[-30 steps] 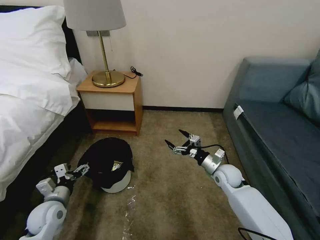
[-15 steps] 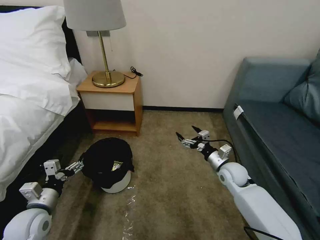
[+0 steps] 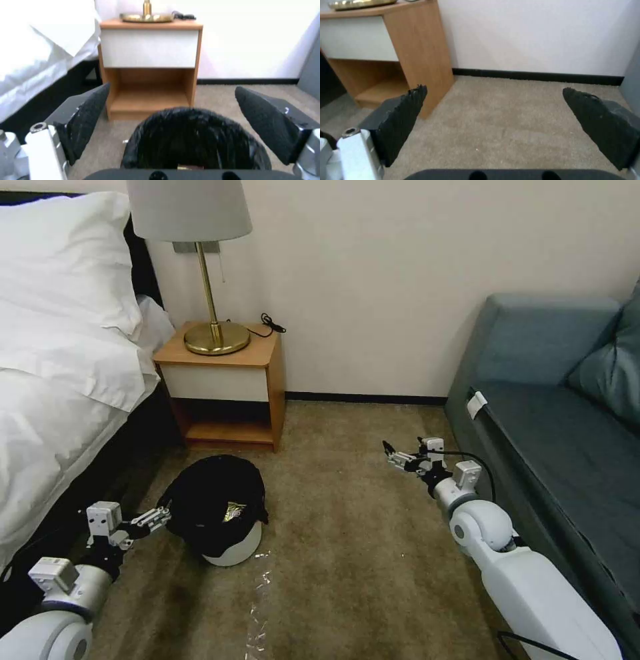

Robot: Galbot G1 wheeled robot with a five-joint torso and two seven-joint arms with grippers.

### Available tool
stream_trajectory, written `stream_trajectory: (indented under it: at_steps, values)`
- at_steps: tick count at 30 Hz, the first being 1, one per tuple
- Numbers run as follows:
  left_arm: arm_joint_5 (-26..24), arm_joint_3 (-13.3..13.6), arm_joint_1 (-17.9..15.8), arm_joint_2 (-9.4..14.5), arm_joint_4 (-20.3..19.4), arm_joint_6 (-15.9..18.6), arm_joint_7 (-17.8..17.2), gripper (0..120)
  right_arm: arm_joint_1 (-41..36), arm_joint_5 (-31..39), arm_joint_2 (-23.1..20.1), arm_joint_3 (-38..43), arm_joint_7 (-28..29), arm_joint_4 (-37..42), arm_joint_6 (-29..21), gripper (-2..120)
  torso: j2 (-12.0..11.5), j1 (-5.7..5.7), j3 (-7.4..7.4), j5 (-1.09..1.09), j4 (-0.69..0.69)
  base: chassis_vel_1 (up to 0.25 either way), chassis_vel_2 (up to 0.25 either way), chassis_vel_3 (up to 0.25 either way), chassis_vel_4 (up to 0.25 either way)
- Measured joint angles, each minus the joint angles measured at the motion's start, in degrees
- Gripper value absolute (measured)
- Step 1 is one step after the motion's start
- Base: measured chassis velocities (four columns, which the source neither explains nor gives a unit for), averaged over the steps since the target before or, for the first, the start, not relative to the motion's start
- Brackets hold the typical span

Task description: Pick up the trash bin, then pick up the garbage on the floor and place it into the trash bin.

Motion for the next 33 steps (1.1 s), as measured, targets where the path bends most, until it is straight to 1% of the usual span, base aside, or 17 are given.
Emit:
stream_trajectory:
  at_steps: [3,5,6,7,8,9,10,14,33]
  values:
    - [-0.12,-0.09,0.03,0.32,-0.18,-0.47,-0.01,100,-0.28,0.26,0.00,0.47,0.20,0.15,0.00,100,0.00,0.00,0.00,0.00,0.00,0.000,0.000,0.000,0.000]
    - [-0.86,-0.26,-0.13,0.92,-0.21,-1.49,-0.02,100,-0.61,0.62,0.21,1.08,0.25,0.17,0.54,100,0.00,0.00,0.00,0.00,-0.01,0.000,0.000,0.000,0.000]
    - [-1.56,-0.69,-0.17,1.68,-0.32,-1.51,0.06,100,-0.73,0.87,0.54,1.57,0.34,0.12,1.10,100,0.00,0.00,0.00,0.00,0.01,0.000,0.000,0.000,0.000]
    - [-1.56,-0.69,-0.17,1.68,-0.32,-1.51,0.06,100,-0.73,0.87,0.54,1.57,0.34,0.12,1.10,100,0.00,0.00,0.00,0.00,0.01,0.000,0.000,0.000,0.000]
    - [-1.30,-0.96,-0.23,2.03,-0.41,-0.55,-0.68,100,-0.72,0.92,0.69,1.80,0.16,-0.07,1.54,100,0.00,0.00,0.00,0.00,0.00,0.000,0.000,0.000,0.000]
    - [-1.30,-0.96,-0.23,2.03,-0.41,-0.55,-0.68,100,-0.72,0.92,0.69,1.80,0.16,-0.07,1.54,100,0.00,0.00,0.00,0.00,0.00,0.000,0.000,0.000,0.000]
    - [-0.91,-1.18,-0.20,2.24,-0.55,1.01,-1.51,100,-0.70,0.88,0.88,1.90,-0.01,-0.37,2.16,100,0.00,0.00,0.00,0.00,0.00,0.000,0.000,0.000,0.000]
    - [-0.81,-1.22,-0.21,2.29,-0.59,1.51,-1.79,100,-0.64,0.77,0.94,1.92,-0.21,-0.50,2.45,100,0.00,0.00,0.00,0.00,0.00,0.000,0.000,0.000,0.000]
    - [-0.81,-1.20,-0.28,2.26,-0.57,1.61,-1.91,100,-0.57,0.63,0.96,1.87,-0.42,-0.58,2.54,100,0.00,0.00,0.00,0.00,0.00,0.000,0.000,0.000,0.000]
